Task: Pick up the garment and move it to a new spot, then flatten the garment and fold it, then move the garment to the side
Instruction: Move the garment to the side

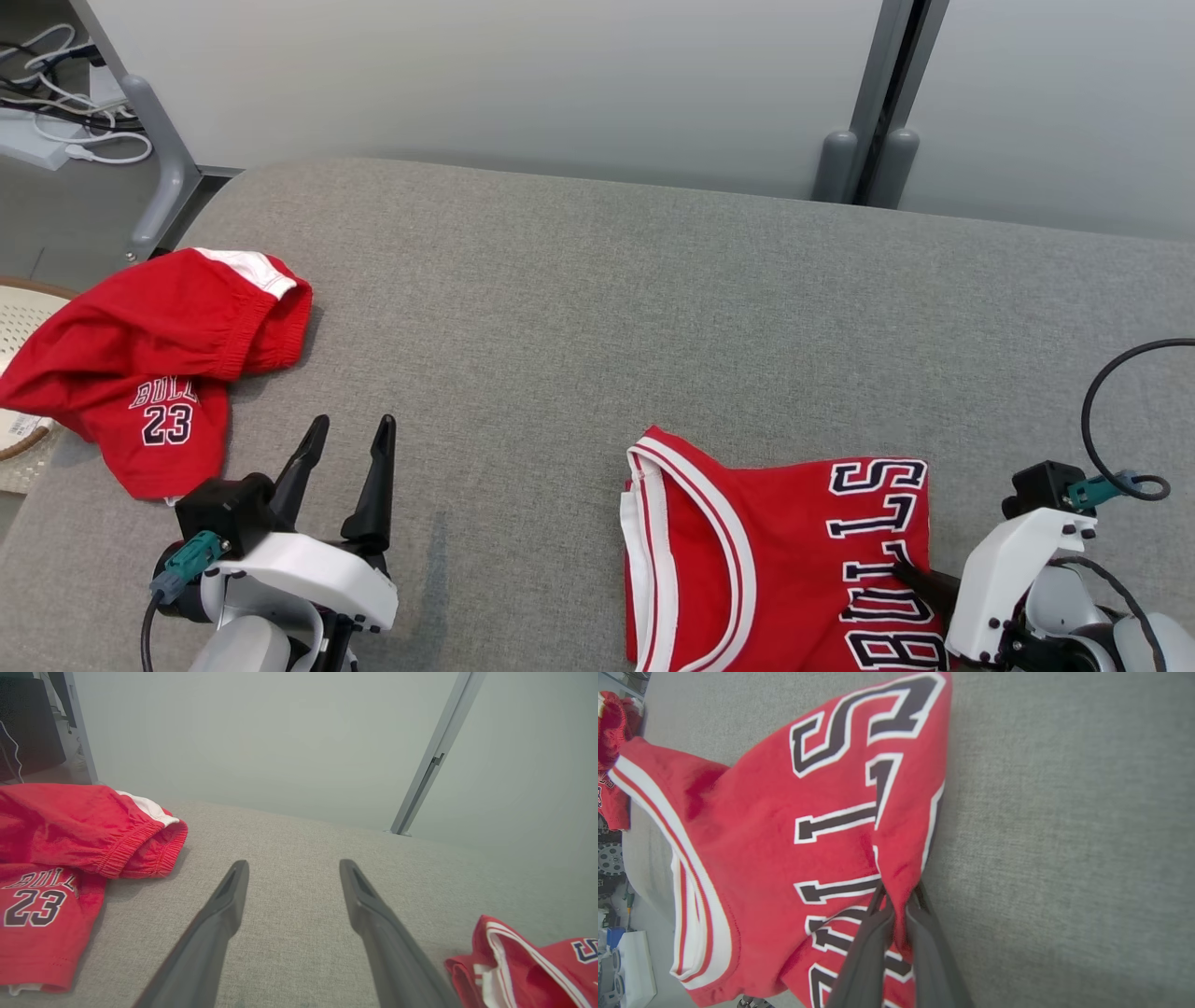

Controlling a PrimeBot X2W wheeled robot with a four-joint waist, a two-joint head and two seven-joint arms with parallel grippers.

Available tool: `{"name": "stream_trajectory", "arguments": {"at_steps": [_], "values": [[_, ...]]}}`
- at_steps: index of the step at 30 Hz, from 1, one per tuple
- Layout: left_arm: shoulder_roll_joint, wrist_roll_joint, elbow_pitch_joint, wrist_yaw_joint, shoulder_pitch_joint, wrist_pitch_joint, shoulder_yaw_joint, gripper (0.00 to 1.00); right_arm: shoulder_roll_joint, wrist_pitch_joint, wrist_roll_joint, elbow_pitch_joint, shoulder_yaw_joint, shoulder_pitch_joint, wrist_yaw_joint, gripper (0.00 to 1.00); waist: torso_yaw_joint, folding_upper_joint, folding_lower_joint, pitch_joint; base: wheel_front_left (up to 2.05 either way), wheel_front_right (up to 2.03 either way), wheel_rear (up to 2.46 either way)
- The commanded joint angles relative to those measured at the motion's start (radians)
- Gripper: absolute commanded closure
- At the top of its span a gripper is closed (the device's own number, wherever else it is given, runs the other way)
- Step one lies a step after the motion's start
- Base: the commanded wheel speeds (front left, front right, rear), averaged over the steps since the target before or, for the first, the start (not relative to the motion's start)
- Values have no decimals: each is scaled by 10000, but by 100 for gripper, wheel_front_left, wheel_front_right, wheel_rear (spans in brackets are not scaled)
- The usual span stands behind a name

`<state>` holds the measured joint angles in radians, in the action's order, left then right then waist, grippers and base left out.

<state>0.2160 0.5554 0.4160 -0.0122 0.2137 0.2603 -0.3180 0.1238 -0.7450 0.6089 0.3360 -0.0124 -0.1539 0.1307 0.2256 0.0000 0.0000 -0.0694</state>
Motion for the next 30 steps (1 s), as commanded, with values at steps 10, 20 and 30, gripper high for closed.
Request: {"name": "stream_trajectory", "arguments": {"at_steps": [10,20,30], "values": [[36,-74,-114,-27,125,56,-20,0,830,1078,395,-571,-263,-638,5,100,-306,0,0,26,0,0,0],[-70,-358,-744,-167,378,54,-21,0,1928,2093,559,-323,-1169,-2251,6,100,-1292,0,0,-542,0,0,0],[-23,-735,-1122,-466,1104,52,-186,0,2831,2629,966,1385,-1898,-4538,5,100,-2214,0,0,-1758,0,0,0]]}}
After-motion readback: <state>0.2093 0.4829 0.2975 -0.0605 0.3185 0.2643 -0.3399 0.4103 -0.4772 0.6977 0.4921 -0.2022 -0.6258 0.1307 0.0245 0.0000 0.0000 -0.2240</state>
